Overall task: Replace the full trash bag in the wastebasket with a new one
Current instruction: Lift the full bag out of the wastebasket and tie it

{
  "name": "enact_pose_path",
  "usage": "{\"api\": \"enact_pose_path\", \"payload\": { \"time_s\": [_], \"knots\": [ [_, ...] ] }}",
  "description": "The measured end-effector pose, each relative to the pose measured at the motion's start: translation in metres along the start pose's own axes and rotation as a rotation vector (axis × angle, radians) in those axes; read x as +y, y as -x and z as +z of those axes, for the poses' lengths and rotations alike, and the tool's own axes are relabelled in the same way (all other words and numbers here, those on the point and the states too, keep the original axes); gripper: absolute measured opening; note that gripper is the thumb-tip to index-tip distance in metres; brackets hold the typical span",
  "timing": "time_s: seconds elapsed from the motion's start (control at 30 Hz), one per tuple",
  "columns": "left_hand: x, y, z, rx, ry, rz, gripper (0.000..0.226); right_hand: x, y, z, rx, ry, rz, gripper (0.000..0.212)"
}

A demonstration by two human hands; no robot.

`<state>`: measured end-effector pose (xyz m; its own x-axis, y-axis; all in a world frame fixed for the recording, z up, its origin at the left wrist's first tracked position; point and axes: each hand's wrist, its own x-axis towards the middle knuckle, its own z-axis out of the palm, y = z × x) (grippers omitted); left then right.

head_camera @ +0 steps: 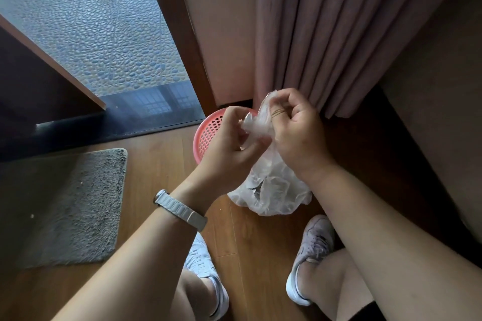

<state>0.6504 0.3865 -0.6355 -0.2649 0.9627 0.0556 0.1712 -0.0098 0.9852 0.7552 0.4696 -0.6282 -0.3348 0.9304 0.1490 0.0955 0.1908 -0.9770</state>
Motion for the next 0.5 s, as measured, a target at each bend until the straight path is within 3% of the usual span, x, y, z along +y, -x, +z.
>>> {"api": "enact_pose_path", "payload": {
  "time_s": [0.17,0.37,0.5],
  "knots": [
    [0.004,-0.003,0.000,-0.011,0.058,-0.023,0.036,0.004,-0.004,-0.001,-0.005,0.020,0.037,0.013],
    [0.006,-0.006,-0.005,-0.002,0.088,-0.069,0.034,0.009,-0.010,-0.003,0.113,0.107,0.051,0.011],
    [0.005,-0.007,-0.008,0.013,0.124,-0.129,0.041,0.005,-0.009,-0.008,0.030,0.030,0.047,0.013]
  ]
}}
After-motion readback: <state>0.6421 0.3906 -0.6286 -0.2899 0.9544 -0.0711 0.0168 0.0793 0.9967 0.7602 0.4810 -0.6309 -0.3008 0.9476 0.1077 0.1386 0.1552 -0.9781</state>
